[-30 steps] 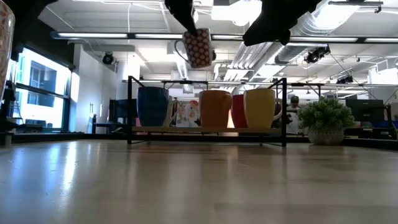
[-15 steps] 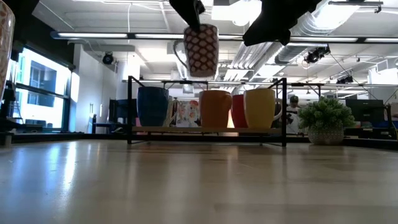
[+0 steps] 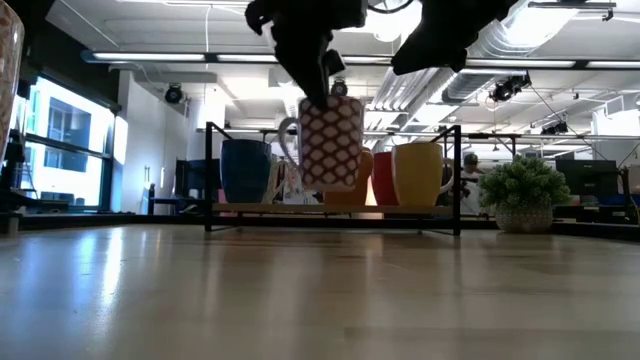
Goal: Place coffee mugs
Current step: Remove the white red mug from the shelf
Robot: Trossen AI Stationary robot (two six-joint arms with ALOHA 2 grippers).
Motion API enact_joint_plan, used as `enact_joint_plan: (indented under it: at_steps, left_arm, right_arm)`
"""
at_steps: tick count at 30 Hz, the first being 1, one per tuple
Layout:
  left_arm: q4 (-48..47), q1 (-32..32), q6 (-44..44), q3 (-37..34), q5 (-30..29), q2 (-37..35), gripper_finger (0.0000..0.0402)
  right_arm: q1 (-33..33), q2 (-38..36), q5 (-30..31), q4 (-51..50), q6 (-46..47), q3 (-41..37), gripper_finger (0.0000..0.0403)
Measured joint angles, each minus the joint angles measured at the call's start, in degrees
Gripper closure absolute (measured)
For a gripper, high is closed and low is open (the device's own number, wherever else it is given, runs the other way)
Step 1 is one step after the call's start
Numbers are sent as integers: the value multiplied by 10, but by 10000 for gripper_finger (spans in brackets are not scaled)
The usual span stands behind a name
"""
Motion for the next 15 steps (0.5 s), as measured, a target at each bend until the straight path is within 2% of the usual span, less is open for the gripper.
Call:
enact_joint_plan:
  at_steps: [11,15]
  left_arm:
    - [142,-20,-25,-89,22,0,401]
    - [138,-24,-33,-108,22,0,401]
  right_arm:
    - [0,0,0,1,0,0,322]
    - [0,0,-1,3,0,0,322]
